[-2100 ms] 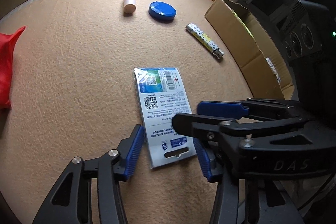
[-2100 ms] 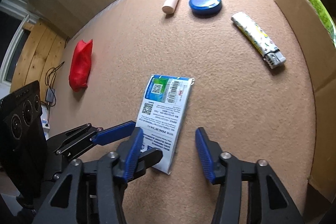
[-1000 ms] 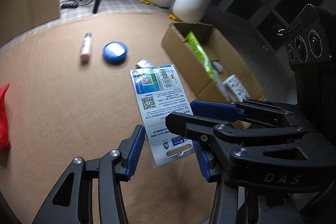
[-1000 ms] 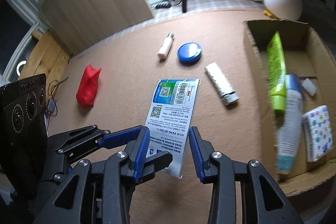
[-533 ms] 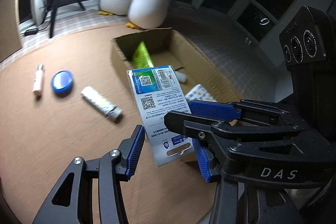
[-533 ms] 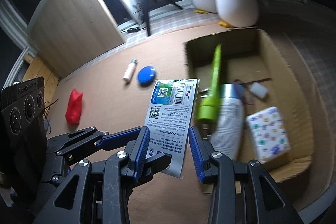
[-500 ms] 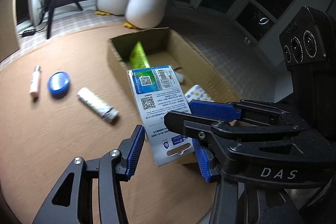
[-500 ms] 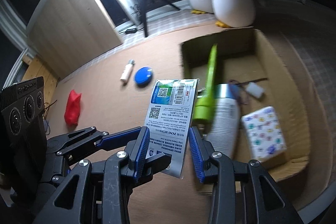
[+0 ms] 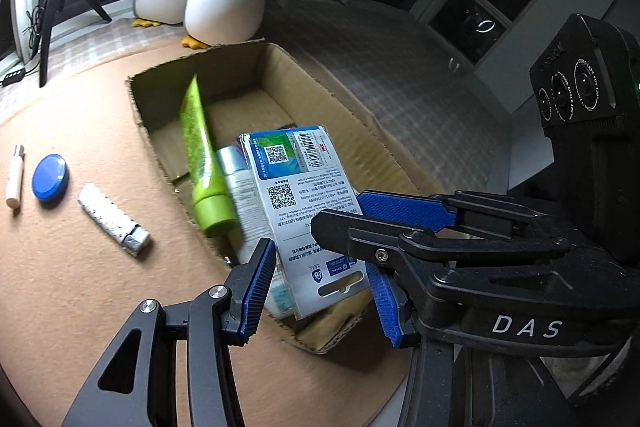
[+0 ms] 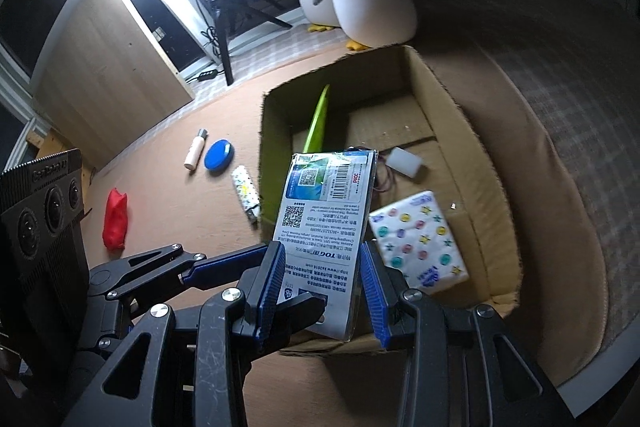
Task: Organize objects
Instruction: 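Carry the card packet with the right tool into the box and release, then move the right tool to the blue round tin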
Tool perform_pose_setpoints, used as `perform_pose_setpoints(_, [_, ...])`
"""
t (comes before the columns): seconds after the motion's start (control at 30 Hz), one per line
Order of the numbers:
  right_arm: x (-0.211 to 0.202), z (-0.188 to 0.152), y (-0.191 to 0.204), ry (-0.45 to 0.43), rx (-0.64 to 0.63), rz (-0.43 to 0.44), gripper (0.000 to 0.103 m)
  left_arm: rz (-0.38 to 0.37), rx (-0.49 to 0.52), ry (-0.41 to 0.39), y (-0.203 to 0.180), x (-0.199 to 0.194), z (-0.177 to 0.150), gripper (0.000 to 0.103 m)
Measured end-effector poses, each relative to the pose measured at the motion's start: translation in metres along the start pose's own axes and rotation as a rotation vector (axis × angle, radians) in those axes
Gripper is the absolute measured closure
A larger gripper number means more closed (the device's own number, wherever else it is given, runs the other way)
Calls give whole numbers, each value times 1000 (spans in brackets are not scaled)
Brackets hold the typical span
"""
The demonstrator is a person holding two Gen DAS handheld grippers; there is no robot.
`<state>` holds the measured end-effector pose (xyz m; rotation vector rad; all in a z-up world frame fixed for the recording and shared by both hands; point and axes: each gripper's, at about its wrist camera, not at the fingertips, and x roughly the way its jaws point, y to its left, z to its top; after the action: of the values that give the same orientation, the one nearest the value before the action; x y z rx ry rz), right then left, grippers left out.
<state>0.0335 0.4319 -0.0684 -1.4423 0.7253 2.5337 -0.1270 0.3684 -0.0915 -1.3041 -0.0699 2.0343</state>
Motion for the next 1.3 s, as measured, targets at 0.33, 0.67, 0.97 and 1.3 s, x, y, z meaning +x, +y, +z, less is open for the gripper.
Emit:
perform_pose_setpoints(0.33, [-2,-4,-8,5,11,-5,67,12,14,5,-4,2,-2,48])
perform_pose_setpoints(0.67, [-2,-7,-1,-2,27,3,62,38,-9,-7,10,-13,-10,43])
perform_pose_setpoints(0.97, [3,-7,17,3,20,21,61,87,-40,-19,35,-37,-26,42])
perform_pose_setpoints(1.3, [17,-3,54,13,-24,56,55,198,-123,-51,91,-88,-61,39])
